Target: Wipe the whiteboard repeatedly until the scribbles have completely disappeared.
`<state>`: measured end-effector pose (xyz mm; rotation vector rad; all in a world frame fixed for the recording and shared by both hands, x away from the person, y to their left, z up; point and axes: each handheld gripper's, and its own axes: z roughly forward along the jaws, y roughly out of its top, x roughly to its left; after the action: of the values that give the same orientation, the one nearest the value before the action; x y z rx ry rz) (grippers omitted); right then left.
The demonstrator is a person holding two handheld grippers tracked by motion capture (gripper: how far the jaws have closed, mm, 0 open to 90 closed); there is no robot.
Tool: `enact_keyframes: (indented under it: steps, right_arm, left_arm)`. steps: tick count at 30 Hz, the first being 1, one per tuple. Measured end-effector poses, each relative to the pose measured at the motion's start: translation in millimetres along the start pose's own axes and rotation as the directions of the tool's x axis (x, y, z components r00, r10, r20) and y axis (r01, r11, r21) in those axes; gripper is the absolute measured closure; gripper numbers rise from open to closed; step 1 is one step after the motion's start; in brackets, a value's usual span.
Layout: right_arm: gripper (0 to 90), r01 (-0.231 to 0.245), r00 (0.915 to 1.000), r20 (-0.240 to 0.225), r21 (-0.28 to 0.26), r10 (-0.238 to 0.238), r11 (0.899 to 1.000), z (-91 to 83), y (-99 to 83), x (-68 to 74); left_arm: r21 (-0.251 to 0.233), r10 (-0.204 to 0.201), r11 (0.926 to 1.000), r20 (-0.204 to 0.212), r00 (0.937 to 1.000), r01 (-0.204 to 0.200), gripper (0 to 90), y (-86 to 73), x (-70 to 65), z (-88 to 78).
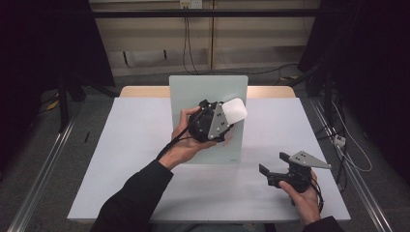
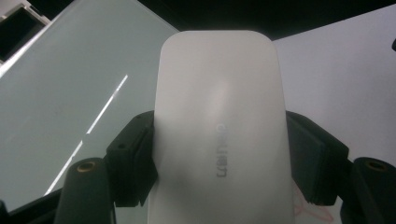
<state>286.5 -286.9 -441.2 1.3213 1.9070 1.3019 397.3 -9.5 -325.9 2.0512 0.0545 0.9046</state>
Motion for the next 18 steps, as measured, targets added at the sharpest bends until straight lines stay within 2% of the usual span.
enact_keyframes:
  steps: [4, 11, 18]
  right_arm:
    - [7.7, -0.002, 1.0000, -0.001, 0.002, 0.002, 1.000, 0.2, 0.1, 0.3]
    - [7.7, 0.000, 1.0000, -0.002, 0.001, 0.000, 1.000, -0.1, 0.0, 0.1]
    - [7.7, 0.001, 1.0000, -0.003, 0.002, -0.001, 1.000, 0.3, 0.1, 0.5]
  left_arm:
    - [0.006, 0.017, 0.9998, 0.000, 0.9998, -0.017, 31.1, -0.3, -2.8, 1.4]
    - [0.017, 0.039, 0.9991, 0.046, 0.9982, -0.039, 31.1, -6.0, -19.8, 7.8]
    - [0.023, 0.032, 0.9992, 0.078, 0.9964, -0.034, 31.1, -19.1, -37.7, 9.7]
